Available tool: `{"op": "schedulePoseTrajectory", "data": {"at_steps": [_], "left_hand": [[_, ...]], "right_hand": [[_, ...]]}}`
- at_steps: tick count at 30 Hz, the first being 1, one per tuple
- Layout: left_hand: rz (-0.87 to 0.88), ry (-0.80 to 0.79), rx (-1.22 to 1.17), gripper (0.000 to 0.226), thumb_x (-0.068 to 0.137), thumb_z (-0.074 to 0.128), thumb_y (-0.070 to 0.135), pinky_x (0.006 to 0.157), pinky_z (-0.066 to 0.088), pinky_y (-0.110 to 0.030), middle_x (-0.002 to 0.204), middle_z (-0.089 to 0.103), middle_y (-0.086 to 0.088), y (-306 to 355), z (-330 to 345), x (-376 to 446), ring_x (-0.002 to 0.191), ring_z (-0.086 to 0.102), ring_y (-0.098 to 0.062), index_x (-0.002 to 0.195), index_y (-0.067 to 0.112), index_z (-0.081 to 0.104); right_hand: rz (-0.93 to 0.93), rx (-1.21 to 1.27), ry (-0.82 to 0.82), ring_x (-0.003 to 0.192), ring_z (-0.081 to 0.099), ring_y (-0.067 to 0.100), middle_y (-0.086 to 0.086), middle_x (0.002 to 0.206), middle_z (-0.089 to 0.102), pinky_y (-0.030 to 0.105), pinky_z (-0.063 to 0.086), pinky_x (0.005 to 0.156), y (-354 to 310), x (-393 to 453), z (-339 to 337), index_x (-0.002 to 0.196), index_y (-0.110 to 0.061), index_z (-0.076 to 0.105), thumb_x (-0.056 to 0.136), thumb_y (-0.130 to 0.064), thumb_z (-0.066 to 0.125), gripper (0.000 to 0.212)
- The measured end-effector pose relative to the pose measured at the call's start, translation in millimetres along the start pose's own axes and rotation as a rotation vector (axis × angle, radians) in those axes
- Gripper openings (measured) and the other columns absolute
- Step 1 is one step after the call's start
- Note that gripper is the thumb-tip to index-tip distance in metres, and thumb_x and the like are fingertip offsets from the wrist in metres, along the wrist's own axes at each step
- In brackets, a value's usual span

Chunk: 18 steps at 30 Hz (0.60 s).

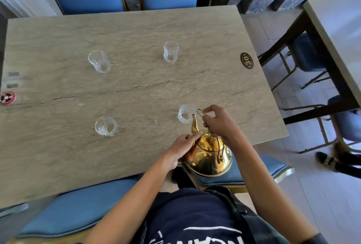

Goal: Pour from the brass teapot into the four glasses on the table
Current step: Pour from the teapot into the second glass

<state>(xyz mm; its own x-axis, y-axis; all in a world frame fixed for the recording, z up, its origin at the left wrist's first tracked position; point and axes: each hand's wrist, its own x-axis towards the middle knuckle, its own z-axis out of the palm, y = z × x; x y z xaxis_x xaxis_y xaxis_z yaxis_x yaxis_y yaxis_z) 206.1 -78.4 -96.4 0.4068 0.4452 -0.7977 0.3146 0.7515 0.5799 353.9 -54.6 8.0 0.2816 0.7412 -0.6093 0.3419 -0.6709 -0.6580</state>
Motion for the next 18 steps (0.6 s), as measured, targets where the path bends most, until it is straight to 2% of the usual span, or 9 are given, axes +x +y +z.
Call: {"op": "schedulePoseTrajectory", "data": {"at_steps": [3, 7, 9, 14, 18], "left_hand": [[0.003, -0.012, -0.001, 0.077, 0.085, 0.063, 0.076, 0.076, 0.054, -0.031, 0.095, 0.077, -0.012, 1.2, -0.5, -1.5, 0.087, 0.075, -0.027, 0.110, 0.005, 0.077], [-0.011, -0.009, -0.013, 0.086, 0.078, 0.065, 0.081, 0.076, 0.055, -0.029, 0.119, 0.076, -0.019, -2.7, -1.2, 0.8, 0.111, 0.073, -0.036, 0.120, 0.007, 0.075], [-0.015, -0.010, -0.007, 0.089, 0.075, 0.066, 0.084, 0.077, 0.055, -0.030, 0.120, 0.076, -0.018, -3.9, -2.9, 3.2, 0.112, 0.073, -0.035, 0.121, 0.008, 0.074], [-0.017, -0.021, 0.014, 0.105, 0.055, 0.067, 0.095, 0.086, 0.056, -0.036, 0.110, 0.080, -0.010, -5.9, -6.6, 7.7, 0.102, 0.077, -0.027, 0.119, 0.013, 0.075], [0.006, -0.037, 0.006, 0.088, 0.070, 0.065, 0.086, 0.078, 0.056, -0.034, 0.093, 0.074, -0.012, -6.2, -7.4, 5.6, 0.085, 0.074, -0.026, 0.107, 0.007, 0.074]], "right_hand": [[0.001, -0.015, 0.002, 0.053, 0.051, 0.013, 0.006, 0.072, 0.062, 0.025, 0.039, 0.041, -0.2, 0.7, 0.2, 0.128, -0.010, 0.057, 0.097, -0.012, 0.053, 0.032], [0.003, -0.027, 0.005, 0.052, 0.050, 0.014, 0.007, 0.073, 0.061, 0.025, 0.038, 0.040, -0.3, -0.3, 2.1, 0.127, -0.010, 0.057, 0.097, -0.011, 0.053, 0.030], [0.009, -0.022, 0.005, 0.053, 0.049, 0.014, 0.007, 0.074, 0.061, 0.026, 0.038, 0.041, -0.9, -0.7, 2.7, 0.126, -0.010, 0.057, 0.097, -0.011, 0.053, 0.029], [0.014, -0.016, 0.003, 0.053, 0.049, 0.014, 0.007, 0.074, 0.062, 0.028, 0.039, 0.044, -1.4, -2.0, 4.0, 0.126, -0.011, 0.056, 0.097, -0.011, 0.053, 0.029], [0.027, -0.005, 0.001, 0.054, 0.049, 0.014, 0.007, 0.075, 0.062, 0.026, 0.039, 0.043, -2.5, -2.9, 4.0, 0.125, -0.013, 0.056, 0.098, -0.012, 0.052, 0.027]]}}
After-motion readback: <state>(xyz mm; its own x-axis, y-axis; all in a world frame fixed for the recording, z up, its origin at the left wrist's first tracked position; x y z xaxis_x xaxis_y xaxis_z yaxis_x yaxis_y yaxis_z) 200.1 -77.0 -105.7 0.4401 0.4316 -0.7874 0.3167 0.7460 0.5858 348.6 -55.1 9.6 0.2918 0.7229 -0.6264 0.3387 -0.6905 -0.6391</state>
